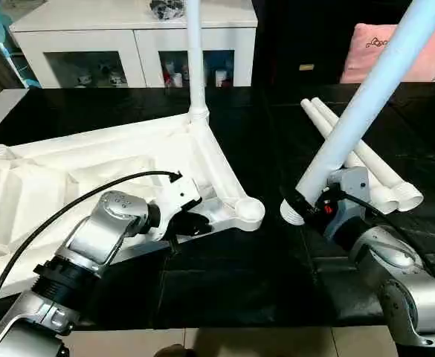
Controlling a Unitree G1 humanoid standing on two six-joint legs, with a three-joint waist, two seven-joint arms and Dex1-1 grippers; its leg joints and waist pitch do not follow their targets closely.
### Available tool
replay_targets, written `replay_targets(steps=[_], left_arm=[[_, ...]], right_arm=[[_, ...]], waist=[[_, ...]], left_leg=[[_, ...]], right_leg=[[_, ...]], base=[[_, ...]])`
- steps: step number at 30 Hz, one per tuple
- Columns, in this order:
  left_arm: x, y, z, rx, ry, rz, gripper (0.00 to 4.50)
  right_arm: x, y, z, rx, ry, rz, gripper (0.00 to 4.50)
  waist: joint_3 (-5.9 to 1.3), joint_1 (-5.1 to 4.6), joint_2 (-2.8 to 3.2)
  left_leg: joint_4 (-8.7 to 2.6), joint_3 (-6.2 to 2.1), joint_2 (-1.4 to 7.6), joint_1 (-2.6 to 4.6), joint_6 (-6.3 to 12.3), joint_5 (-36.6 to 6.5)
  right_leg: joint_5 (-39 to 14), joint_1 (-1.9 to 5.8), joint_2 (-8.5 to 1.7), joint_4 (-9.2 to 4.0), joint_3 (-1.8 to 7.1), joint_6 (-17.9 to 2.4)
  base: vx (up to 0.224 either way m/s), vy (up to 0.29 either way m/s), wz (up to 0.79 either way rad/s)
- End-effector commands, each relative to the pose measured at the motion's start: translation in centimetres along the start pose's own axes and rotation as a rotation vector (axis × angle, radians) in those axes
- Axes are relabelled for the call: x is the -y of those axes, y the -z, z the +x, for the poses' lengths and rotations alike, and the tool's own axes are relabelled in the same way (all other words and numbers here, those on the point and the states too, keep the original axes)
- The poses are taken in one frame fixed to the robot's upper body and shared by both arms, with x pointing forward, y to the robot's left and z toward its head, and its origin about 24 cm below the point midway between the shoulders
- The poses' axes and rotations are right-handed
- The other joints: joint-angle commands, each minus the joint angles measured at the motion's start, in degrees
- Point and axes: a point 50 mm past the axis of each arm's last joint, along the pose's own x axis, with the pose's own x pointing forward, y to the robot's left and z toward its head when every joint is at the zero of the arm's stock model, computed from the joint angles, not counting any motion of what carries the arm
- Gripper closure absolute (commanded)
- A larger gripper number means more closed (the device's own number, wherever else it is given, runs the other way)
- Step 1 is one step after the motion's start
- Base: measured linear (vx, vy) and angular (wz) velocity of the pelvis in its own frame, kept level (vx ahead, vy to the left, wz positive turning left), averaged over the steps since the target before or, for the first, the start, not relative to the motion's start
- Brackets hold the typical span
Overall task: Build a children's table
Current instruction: Insert table leg to table base
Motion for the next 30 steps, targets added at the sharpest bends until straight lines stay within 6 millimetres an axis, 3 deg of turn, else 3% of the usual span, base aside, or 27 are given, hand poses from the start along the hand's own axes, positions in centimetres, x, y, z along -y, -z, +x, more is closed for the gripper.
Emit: replay_targets(steps=[1, 7, 16, 30], left_arm=[[-0.17, 0.0, -0.2, -0.015, -0.006, 0.013, 3.78], [-0.05, 0.01, -0.13, -0.014, 0.008, 0.011, 3.78], [0.12, 0.25, 0.08, -0.035, 0.019, 0.022, 4.49], [-0.01, 0.18, 0.16, -0.027, 0.021, 0.022, 4.5]], right_arm=[[0.07, -0.36, -0.12, 0.024, 0.009, -0.002, 2.54], [0.05, -0.32, -0.11, 0.022, 0.007, -0.003, 2.54], [-0.06, -0.28, -0.09, 0.021, 0.004, -0.002, 2.54], [-0.03, -0.26, -0.13, 0.019, 0.005, -0.003, 2.54]], waist=[[-3.88, 0.28, 0.13], [-3.89, 0.29, 0.06], [-3.9, 0.33, 0.18], [-3.92, 0.31, 0.2]], left_leg=[[-4.22, -2.83, 6.17, 1.63, 1.88, -8.3], [-4.16, -2.8, 6.12, 1.59, 2.13, -7.8], [-4.2, -2.85, 6.15, 1.61, 1.92, -8.2], [-4.17, -2.82, 6.12, 1.63, 1.91, -8.3]], right_leg=[[1.0, 2.22, -6.49, -3.81, 3.52, -14.2], [1.6, 2.26, -6.5, -3.77, 3.5, -14.3], [1.4, 2.28, -6.52, -3.78, 3.51, -14.3], [1.7, 2.28, -6.52, -3.74, 3.48, -14.4]], base=[[0.0, 0.0, 0.0], [0.0, 0.0, 0.0], [0.0, 0.0, 0.0], [0.0, 0.0, 0.0]])
